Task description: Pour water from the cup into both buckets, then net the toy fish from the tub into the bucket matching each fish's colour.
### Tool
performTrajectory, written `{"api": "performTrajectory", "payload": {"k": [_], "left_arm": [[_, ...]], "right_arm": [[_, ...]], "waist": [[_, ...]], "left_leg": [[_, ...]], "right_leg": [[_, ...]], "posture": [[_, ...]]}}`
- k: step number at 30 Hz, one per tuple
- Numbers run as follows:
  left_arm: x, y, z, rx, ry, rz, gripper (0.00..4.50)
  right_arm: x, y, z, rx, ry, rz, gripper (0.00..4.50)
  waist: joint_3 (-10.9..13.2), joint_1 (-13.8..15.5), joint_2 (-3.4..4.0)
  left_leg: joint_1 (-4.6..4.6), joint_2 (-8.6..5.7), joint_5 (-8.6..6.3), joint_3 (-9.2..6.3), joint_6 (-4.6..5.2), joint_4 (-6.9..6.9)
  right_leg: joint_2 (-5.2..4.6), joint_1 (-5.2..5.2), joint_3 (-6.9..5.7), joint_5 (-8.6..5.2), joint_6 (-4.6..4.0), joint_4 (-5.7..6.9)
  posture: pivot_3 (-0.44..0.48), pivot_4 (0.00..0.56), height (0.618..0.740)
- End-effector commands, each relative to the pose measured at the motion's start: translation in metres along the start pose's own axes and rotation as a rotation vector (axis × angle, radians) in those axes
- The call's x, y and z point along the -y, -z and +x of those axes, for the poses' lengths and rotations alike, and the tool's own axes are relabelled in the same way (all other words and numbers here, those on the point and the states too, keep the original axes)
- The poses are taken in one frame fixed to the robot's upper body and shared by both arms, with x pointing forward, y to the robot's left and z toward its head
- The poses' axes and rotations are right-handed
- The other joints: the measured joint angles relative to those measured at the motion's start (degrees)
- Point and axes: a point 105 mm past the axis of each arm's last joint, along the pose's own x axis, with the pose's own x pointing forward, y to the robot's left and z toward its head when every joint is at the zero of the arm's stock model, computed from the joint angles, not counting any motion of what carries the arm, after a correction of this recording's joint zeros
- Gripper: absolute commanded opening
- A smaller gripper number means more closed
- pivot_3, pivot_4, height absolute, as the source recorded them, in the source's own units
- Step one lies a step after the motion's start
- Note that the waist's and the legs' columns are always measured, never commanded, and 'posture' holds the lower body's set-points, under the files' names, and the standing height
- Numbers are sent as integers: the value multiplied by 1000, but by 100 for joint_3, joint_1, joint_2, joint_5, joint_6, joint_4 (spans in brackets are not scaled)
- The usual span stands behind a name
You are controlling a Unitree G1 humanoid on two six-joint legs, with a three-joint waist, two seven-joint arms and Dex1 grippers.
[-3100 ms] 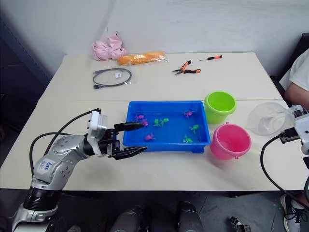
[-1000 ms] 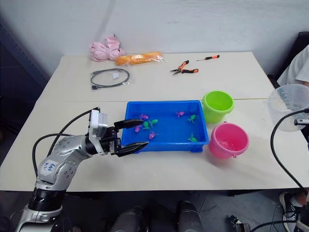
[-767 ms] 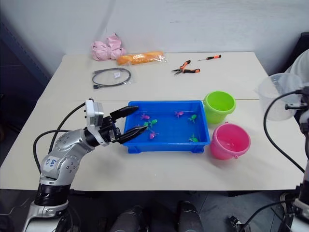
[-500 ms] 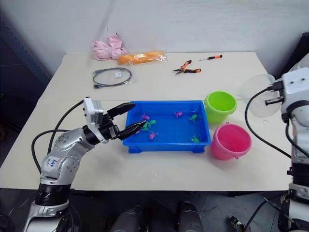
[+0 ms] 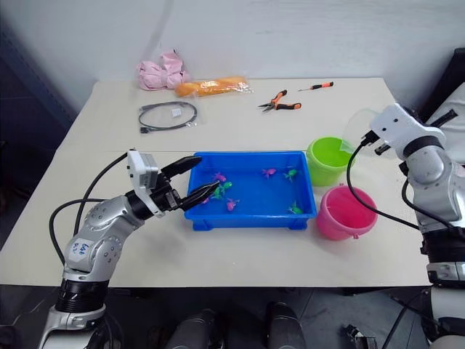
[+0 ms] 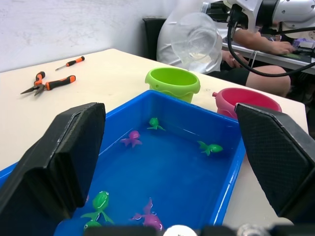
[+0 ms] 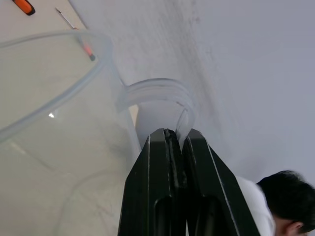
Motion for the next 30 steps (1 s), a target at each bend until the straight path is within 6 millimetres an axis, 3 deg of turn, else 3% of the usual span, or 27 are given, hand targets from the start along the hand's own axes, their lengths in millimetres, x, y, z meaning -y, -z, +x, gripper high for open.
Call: {"api": "performTrajectory", "payload": {"k": [1,13,30], "left_arm": [[6,-7,0,23,10,30,4500],[7,-9,4,31,5,35,4500],[8,-12,7,32,21,40,4500]], "right_arm": [[20,-11,2,54,74,-94,83],[12,-26,5,161,83,-285,83],[19,-24,-1,218,127,-391,83]], "waist": [[0,-1,0],[0,-5,0],[1,-2,-1]], "left_leg": [[0,0,0,0,0,0],[0,1,1,0,-3,0],[0,2,3,0,-5,0]], "right_leg": [[1,0,0,0,0,0],[2,0,1,0,0,-2],[2,1,1,0,0,-3]], "posture": [[0,150,740],[0,150,740],[0,150,740]]}}
